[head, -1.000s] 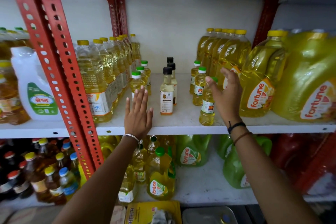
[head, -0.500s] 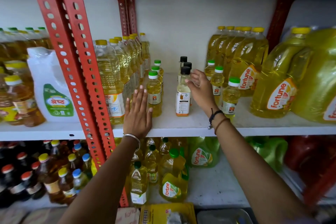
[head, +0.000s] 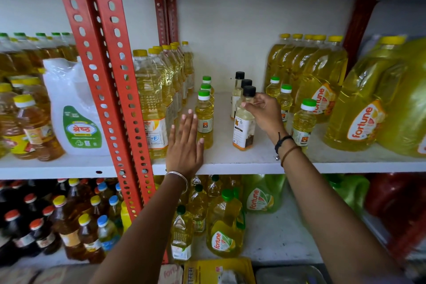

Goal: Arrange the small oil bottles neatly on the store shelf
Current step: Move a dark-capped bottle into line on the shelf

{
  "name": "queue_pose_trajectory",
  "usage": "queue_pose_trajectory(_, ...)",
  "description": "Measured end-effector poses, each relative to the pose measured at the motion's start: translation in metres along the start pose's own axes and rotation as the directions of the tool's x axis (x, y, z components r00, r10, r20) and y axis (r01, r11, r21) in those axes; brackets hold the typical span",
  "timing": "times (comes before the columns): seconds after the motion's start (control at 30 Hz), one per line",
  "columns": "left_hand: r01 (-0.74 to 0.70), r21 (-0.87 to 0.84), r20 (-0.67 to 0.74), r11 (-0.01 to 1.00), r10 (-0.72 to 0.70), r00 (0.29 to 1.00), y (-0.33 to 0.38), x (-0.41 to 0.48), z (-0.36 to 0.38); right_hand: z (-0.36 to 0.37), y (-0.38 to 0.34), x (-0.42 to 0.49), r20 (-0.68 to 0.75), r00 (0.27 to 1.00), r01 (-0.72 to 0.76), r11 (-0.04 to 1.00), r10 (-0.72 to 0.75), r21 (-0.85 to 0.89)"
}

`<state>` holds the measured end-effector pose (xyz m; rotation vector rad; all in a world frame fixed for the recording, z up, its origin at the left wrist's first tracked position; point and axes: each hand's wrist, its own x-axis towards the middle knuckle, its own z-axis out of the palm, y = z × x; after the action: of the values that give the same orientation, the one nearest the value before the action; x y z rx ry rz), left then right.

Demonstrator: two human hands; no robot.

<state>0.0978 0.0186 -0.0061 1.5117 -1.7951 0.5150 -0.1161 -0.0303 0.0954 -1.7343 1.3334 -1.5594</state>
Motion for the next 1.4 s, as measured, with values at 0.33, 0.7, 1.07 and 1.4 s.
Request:
queue_pose_trajectory(0.33,-0.004,-0.016,-0.005,1.000,0.004,1.000,0.001,0.000,-0.001,0.006,-0.001,0.000,-0.112,0.994,-0.026,0.992,0.012,-0.127)
queue_pose_trajectory(0.7,-0.005,-0.022,0.000,1.000,0.005,1.000,0.001,-0.001,0.000,-0.004,-0.007,-0.004,-0.028,1.000,-0.006,0.998,0.004,-0.067)
queue_pose_trajectory(1.07,0.001,-0.019,0.001,1.000,-0.001,1.000,0.003,-0.001,-0.002,-0.028,-0.014,-0.027,0.013,0.999,0.038,0.995,-0.037,-0.093)
queue_pose_trajectory(1.4,0.000,-0.024,-0.004,1.000,0.000,1.000,0.001,-0.001,0.000,-0.035,-0.015,-0.039,0.014,0.998,0.064,0.994,-0.063,-0.086)
